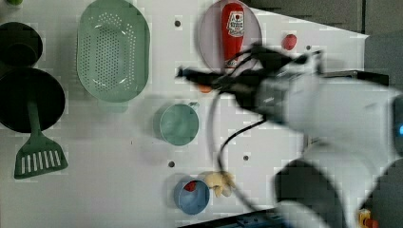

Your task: Drag mug right to left.

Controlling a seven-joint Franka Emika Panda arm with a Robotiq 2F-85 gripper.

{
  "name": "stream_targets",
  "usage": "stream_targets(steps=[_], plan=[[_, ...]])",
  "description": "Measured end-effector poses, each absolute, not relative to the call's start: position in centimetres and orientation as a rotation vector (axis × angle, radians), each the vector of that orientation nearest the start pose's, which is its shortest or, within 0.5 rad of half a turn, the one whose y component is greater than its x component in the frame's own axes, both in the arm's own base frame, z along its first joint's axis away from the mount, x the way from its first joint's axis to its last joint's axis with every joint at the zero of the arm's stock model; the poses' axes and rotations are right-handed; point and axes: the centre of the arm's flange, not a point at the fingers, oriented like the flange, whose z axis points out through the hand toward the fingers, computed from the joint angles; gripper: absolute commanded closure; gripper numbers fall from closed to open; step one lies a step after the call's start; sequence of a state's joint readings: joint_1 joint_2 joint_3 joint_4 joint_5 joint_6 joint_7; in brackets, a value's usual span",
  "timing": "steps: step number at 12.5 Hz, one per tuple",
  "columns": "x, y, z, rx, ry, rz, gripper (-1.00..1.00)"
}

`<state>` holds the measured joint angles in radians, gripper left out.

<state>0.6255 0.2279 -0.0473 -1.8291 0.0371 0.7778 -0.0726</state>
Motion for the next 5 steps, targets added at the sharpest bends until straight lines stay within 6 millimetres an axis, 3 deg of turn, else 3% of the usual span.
stream_targets(steps=[2,5], plan=[[56.9,29.2,46.3,-2.951,0.391,-0.326,-1.0],[61.2,16.7,46.6,-2.993,0.718,-0.272,-1.0]])
